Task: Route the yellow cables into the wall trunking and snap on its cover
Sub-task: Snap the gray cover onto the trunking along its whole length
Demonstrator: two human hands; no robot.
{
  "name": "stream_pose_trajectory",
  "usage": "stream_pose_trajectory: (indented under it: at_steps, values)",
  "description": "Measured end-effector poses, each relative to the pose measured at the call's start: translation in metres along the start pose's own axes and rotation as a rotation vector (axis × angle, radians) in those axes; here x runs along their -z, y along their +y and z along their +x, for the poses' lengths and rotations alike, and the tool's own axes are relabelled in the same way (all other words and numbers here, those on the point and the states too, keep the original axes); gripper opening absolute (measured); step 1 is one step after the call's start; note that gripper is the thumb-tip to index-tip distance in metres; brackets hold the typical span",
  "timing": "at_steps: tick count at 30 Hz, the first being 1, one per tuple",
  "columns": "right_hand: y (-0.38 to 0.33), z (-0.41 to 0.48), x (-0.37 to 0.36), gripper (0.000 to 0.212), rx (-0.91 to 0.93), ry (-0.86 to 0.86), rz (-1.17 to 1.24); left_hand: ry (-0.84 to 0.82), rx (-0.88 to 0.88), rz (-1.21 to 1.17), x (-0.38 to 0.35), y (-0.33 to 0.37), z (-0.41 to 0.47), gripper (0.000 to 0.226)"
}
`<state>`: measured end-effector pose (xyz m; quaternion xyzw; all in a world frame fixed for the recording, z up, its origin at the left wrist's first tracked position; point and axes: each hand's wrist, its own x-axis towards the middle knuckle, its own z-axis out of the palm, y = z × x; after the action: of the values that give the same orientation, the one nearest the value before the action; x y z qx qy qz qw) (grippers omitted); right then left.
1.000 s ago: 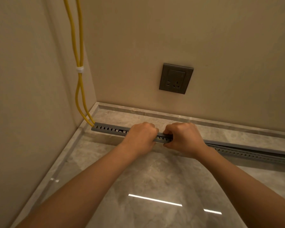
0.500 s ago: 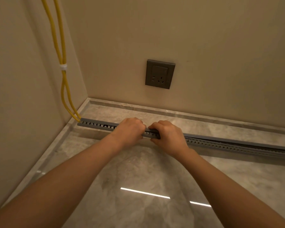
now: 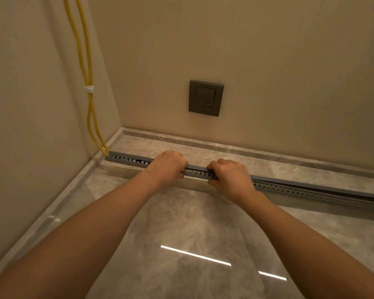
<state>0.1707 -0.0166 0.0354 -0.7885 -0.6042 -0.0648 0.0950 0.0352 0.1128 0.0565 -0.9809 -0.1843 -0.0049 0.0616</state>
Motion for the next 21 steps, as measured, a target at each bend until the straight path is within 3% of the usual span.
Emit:
stream_pose_trajectory:
  at_steps: [7, 16, 21]
  values:
    - [0.002, 0.003, 0.0, 0.03, 0.011, -0.008, 0.004, -0.013, 0.065, 0.032, 0.006, 0.013, 0.001, 0.016]
    - [0.008, 0.005, -0.002, 0.024, 0.009, 0.04, 0.066, 0.092, 0.09, 0.001, 0.002, 0.059, 0.011, 0.024]
    - [0.01, 0.003, -0.002, 0.026, -0.004, 0.051, 0.133, 0.045, 0.047, 0.086, 0.003, 0.056, 0.012, 0.027]
